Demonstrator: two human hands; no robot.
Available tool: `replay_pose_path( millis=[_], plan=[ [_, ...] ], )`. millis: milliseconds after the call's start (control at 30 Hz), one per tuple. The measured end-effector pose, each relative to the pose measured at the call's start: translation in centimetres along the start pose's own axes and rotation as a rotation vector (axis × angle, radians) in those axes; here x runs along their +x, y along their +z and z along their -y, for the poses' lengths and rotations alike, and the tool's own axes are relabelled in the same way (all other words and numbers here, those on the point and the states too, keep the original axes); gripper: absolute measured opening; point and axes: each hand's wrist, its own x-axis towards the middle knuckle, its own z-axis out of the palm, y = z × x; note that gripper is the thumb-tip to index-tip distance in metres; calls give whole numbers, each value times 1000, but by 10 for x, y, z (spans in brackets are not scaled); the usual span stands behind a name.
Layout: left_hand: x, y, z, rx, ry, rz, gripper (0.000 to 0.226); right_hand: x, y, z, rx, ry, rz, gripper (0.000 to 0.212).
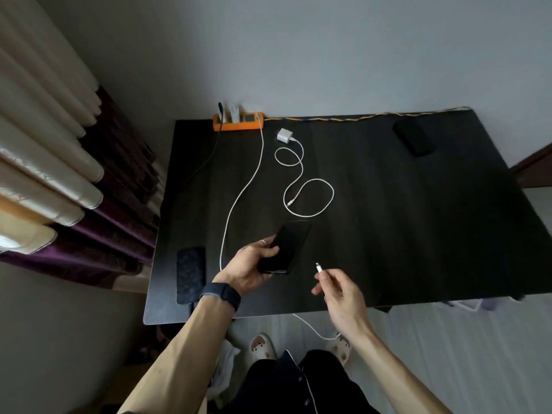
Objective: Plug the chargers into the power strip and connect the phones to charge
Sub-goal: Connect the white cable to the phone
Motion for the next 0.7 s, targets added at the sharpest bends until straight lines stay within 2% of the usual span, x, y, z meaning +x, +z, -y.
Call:
replay_pose_path(
  millis=[267,433,700],
  plan=[
    [-8,21,0,-14,68,35,49,-10,-19,2,44,-46,-7,15],
    [-13,21,4,-70,35,-52,48,-21,-11,6,19,-108,31,18],
    [-21,15,15,-75,-3,-13,43,-28,9,21,32,-161,32,26]
  ],
)
